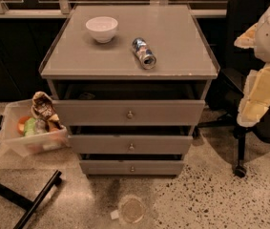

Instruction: Open bottom drawer

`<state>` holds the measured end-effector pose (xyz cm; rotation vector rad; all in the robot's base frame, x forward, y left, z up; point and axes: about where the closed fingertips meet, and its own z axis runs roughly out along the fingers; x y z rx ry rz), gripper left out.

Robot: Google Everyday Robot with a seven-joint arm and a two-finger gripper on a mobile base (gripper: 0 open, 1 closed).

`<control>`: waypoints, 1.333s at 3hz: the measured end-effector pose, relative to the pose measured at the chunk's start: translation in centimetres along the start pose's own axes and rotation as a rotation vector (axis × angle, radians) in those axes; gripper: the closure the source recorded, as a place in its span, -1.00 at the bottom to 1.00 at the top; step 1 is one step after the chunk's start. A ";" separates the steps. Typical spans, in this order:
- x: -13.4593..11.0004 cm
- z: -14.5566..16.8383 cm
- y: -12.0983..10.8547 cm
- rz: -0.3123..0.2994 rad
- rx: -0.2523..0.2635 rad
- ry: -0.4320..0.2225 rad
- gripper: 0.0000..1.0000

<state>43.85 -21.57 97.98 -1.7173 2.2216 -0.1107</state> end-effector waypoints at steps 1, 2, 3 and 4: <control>0.0 0.0 0.0 0.000 0.000 0.000 -1.00; -0.6 2.0 -0.2 0.022 0.002 -0.074 -1.00; -3.1 7.0 0.7 0.076 -0.016 -0.164 -1.00; -7.5 15.6 3.3 0.163 -0.102 -0.216 -1.00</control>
Offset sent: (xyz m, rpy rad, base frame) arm 0.0299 0.0249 -0.0572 0.2462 -0.0430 -0.0054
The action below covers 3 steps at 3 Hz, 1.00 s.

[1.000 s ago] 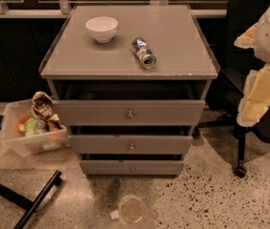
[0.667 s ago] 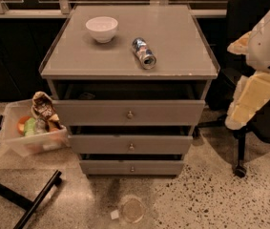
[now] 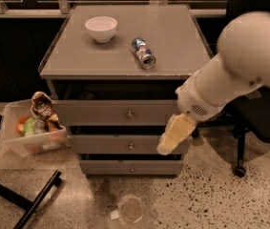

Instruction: Open bottom drawer

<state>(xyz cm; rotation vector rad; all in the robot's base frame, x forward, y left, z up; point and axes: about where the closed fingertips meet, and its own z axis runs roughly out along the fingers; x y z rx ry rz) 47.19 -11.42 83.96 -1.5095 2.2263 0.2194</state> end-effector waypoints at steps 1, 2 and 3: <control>-3.1 9.8 0.4 0.118 -0.069 -0.049 -1.00; -4.6 10.8 -1.0 0.202 -0.035 -0.102 -1.00; -4.5 11.2 -1.1 0.211 -0.031 -0.090 -1.00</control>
Offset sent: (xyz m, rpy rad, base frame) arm 0.0274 0.0564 -0.0669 0.0841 0.0751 -0.0565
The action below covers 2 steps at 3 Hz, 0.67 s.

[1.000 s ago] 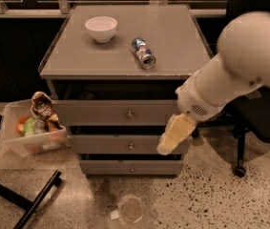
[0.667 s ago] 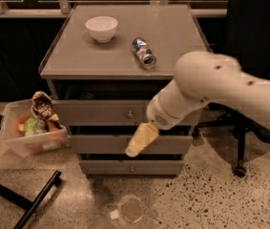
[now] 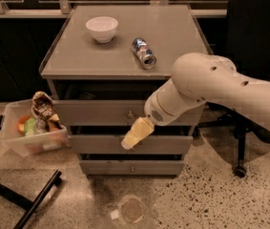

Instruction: Open bottom drawer

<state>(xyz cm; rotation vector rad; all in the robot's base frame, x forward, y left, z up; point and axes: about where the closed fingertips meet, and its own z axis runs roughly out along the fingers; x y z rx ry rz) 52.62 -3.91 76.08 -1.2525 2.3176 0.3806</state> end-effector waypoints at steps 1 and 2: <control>3.5 3.8 -0.6 0.023 -0.011 0.048 -1.00; 10.0 9.4 -0.6 0.087 -0.031 0.108 -1.00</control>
Offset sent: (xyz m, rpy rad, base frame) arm -0.0381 -0.0600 -0.2432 -0.0809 0.2191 -0.1160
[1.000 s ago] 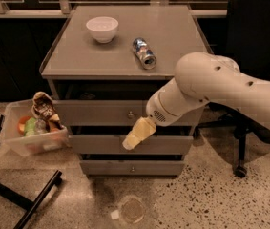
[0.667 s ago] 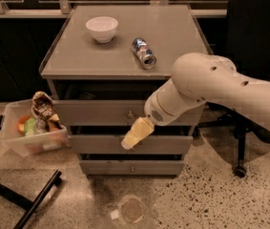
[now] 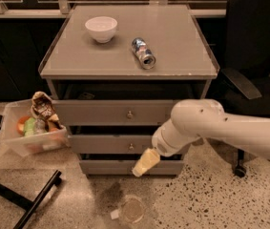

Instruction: Open bottom drawer

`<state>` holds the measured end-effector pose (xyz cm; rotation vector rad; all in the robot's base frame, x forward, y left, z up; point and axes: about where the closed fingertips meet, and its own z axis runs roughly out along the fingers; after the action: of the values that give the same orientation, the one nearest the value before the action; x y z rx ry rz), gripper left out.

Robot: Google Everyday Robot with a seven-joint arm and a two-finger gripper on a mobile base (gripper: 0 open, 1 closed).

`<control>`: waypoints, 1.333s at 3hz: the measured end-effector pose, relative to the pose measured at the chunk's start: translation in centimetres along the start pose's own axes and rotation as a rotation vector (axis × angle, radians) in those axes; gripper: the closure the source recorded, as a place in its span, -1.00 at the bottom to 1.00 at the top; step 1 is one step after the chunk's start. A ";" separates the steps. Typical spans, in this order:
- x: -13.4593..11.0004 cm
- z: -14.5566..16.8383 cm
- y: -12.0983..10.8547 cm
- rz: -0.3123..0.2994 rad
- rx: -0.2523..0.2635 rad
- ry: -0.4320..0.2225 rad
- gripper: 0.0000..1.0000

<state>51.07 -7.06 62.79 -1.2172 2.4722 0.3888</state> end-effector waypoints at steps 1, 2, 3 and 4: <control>5.3 6.8 -0.1 0.043 -0.019 0.046 -1.00; 10.6 13.9 -0.4 0.088 -0.025 0.059 -1.00; 12.2 20.2 -1.8 0.112 -0.029 -0.027 -1.00; 11.1 24.5 -3.4 0.098 -0.062 -0.157 -1.00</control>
Offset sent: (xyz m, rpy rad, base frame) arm -0.0140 -0.0274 -0.2747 0.0447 0.0054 -0.1526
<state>52.26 -7.23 35.66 -1.0490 2.4065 0.5688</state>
